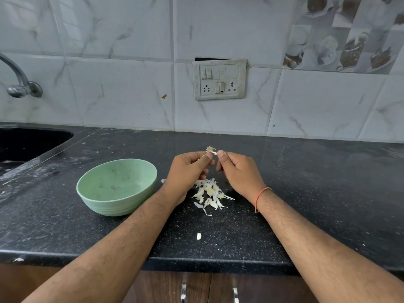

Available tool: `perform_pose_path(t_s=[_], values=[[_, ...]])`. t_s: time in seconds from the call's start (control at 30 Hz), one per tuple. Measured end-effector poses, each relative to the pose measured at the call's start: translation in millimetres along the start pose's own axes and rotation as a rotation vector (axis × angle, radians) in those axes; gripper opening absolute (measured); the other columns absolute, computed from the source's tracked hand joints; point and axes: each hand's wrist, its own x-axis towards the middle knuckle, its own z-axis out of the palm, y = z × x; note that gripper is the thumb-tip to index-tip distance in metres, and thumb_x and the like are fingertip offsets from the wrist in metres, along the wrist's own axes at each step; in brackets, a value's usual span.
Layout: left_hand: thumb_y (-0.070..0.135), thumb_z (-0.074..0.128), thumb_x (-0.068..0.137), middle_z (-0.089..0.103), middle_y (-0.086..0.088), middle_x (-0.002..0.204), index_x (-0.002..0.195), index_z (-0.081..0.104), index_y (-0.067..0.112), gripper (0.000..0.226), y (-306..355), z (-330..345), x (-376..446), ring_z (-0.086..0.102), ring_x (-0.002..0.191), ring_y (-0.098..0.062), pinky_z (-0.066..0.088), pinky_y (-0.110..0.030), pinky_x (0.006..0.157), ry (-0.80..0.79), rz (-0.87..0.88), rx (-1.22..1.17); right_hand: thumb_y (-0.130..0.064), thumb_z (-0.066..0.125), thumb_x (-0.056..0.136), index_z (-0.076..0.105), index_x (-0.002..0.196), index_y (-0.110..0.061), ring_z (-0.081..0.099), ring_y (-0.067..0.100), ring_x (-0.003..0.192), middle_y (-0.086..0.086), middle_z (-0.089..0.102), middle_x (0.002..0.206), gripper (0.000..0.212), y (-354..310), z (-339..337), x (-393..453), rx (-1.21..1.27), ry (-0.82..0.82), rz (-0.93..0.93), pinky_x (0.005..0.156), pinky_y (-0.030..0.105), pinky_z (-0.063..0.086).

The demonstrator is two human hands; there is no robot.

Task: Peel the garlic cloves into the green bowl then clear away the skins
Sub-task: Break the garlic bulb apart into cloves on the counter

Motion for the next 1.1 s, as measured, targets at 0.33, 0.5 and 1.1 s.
perform_pose_path(t_s=[0.33, 0.5, 1.1], values=[[0.012, 0.061, 0.103, 0.077, 0.0, 0.086, 0.111, 0.082, 0.016, 0.023, 3.8, 1.2, -5.3, 0.061, 0.072, -0.009, 0.052, -0.024, 0.063, -0.09, -0.035, 0.047, -0.053, 0.046, 0.11, 0.071, 0.073, -0.027, 0.057, 0.031, 0.057, 0.017, 0.062, 0.065, 0.052, 1.9, -2.7, 2.3, 0.059, 0.107, 0.079, 0.058, 0.045, 0.049], [0.002, 0.054, 0.1, 0.078, -0.007, 0.089, 0.117, 0.08, 0.017, 0.035, 9.2, 1.3, -13.5, 0.061, 0.072, -0.014, 0.053, -0.029, 0.067, -0.242, -0.038, 0.057, -0.054, 0.045, 0.111, 0.069, 0.071, -0.026, 0.047, 0.015, 0.051, 0.008, 0.053, 0.055, 0.053, 0.9, -5.1, 3.2, 0.104, 0.194, 0.105, 0.054, 0.042, 0.044], [0.024, 0.066, 0.106, 0.077, 0.004, 0.12, 0.136, 0.068, 0.024, 0.03, 2.5, -2.2, -3.0, 0.071, 0.095, -0.007, 0.059, -0.026, 0.079, -0.024, 0.143, -0.015, -0.048, 0.046, 0.112, 0.071, 0.071, -0.017, 0.052, 0.012, 0.058, 0.001, 0.057, 0.059, 0.057, -5.2, -6.9, -2.5, 0.293, -0.089, 0.135, 0.064, 0.028, 0.041]])
